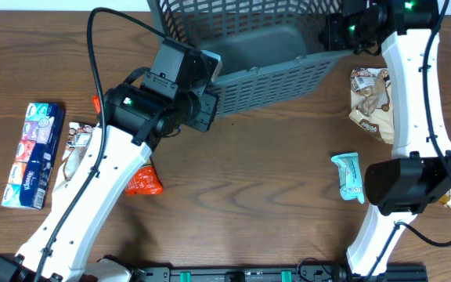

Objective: Pack container

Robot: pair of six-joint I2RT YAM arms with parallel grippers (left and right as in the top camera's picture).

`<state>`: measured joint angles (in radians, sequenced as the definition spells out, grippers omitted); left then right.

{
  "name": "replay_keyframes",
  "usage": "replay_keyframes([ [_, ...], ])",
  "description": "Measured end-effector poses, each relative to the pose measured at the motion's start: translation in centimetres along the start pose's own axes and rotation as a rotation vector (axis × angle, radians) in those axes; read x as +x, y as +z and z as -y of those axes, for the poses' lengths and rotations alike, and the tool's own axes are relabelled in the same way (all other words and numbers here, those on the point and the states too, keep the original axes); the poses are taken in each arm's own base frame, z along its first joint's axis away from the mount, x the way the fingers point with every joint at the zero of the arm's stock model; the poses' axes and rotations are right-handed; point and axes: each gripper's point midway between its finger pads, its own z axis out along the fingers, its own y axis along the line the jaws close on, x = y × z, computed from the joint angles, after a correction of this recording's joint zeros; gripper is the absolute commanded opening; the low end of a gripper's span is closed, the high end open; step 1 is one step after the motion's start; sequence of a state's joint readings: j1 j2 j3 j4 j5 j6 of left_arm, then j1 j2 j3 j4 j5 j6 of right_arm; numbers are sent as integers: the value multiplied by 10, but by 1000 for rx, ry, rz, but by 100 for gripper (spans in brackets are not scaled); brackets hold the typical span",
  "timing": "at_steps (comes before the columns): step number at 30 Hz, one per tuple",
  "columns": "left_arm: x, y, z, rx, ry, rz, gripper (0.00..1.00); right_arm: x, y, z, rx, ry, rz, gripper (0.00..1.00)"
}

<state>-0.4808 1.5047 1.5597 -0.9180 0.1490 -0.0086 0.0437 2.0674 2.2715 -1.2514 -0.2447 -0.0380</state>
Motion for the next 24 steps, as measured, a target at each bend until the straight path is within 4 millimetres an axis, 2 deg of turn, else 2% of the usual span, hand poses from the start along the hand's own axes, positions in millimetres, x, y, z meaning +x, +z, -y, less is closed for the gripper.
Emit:
replay_keyframes([
  [3, -3, 0, -1, -8, 7, 13, 6, 7, 3, -9, 7, -26, -30, 1],
  [7, -8, 0, -4, -21, 7, 31, 6, 16, 8, -31, 2, -79, -71, 1],
  [14, -8, -2, -19, -43, -23, 32, 6, 21, 13, -60, -12, -144, -86, 1],
  [24, -10, -2, -25, -53, -36, 39, 6, 25, 13, -62, -7, -148, -104, 1],
])
